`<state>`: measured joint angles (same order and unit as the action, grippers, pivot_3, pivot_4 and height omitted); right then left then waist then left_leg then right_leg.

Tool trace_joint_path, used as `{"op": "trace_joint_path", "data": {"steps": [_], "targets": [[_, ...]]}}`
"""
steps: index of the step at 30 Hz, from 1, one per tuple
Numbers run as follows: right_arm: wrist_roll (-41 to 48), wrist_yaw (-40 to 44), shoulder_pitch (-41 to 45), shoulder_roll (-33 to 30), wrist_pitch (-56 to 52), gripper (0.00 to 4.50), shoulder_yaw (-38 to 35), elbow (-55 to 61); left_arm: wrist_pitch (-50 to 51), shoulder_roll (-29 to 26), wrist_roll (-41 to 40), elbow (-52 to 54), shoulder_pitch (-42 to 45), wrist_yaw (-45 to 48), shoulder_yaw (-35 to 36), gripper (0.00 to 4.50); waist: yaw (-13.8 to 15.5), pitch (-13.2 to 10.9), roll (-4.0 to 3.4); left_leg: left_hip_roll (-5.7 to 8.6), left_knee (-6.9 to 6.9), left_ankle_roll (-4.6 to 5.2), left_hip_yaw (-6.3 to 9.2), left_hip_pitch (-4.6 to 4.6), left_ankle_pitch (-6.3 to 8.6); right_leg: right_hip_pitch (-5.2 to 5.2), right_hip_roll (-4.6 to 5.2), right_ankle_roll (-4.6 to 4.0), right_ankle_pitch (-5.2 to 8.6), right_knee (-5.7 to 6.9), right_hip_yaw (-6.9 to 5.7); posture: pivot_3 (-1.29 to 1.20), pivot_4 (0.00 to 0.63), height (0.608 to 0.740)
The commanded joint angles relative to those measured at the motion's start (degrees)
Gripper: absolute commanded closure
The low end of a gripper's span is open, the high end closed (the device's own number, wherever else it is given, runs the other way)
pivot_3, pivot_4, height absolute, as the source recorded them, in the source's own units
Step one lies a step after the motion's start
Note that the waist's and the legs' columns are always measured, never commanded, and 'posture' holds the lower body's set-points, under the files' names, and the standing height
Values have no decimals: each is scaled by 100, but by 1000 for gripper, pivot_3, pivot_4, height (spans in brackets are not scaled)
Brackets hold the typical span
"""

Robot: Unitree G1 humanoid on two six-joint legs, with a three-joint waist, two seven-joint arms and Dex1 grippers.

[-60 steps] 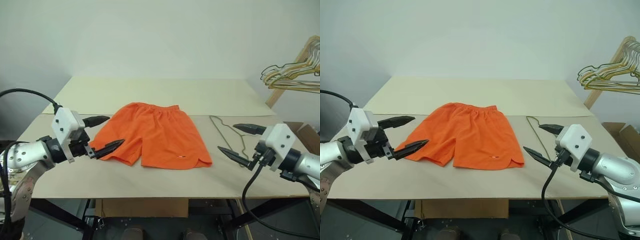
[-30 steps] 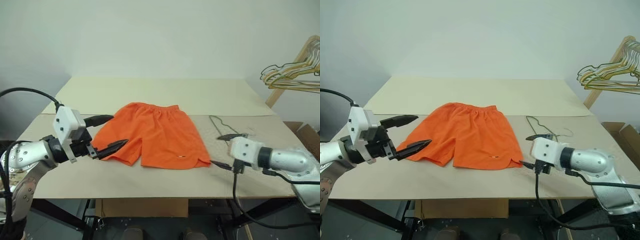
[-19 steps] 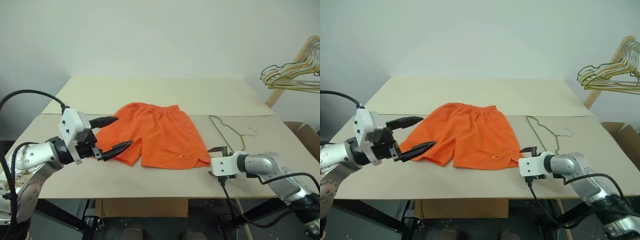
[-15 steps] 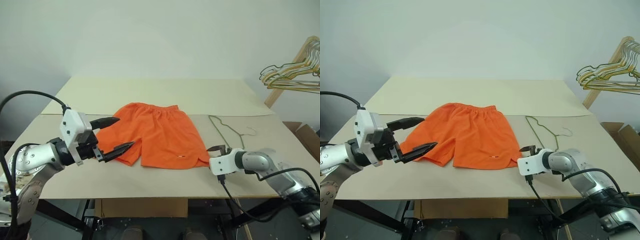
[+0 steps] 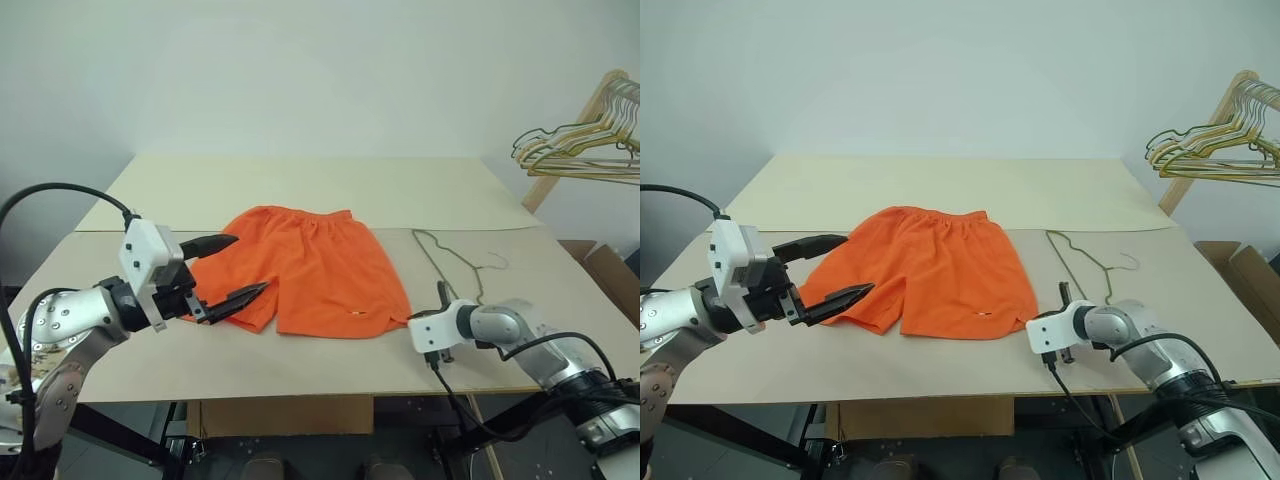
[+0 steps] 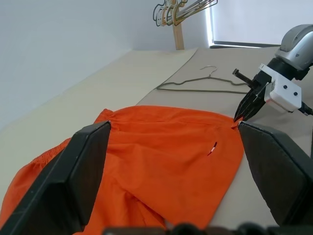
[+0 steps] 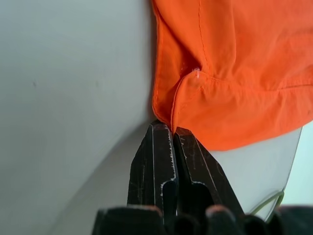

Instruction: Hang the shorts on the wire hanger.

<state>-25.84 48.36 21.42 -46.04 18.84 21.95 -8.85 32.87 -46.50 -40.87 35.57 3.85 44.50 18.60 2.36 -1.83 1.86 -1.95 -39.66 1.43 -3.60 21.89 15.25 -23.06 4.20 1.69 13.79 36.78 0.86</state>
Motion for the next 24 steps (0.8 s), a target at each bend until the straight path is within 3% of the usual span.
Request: {"op": "trace_joint_path", "data": {"steps": [1, 8, 18, 19, 24], "targets": [[321, 393, 135, 250, -299, 4471, 22, 722, 55, -103, -99, 119, 114, 46, -57, 0, -10, -1, -1, 0, 1, 0, 0, 1, 0, -1, -1, 0, 0, 1, 0, 128, 0, 740], [194, 834, 777, 1759, -1261, 4471, 720, 1439, -172, -376, 121, -106, 72, 584, -219, 0, -44, -8, -12, -8, 2, -1, 4, 1, 0, -9, -14, -3, 0, 11, 1, 118, 0, 740], [-399, 26, 1442, 3416, -1836, 4471, 1393, 309, -121, -448, 123, 59, -215, 641, 26, 0, 6, -10, -15, 0, 2, -16, -9, 10, -5, -18, -1, -3, 0, 23, -10, 152, 0, 740], [-377, -4, 1452, 3539, -1888, 3969, 1400, 267, -115, -450, 121, 75, -227, 627, 34, 0, 4, -10, -15, 0, 2, -21, -12, 11, -7, -19, -2, -4, 0, 25, -11, 155, 0, 740], [-185, 242, 1367, 3493, -2203, 2449, 1215, 489, -115, -447, 159, 67, -202, 612, -16, 0, 25, -12, -18, 1, 5, -24, -13, 10, -8, -18, 0, -4, 1, 26, -12, 142, 0, 740]]}}
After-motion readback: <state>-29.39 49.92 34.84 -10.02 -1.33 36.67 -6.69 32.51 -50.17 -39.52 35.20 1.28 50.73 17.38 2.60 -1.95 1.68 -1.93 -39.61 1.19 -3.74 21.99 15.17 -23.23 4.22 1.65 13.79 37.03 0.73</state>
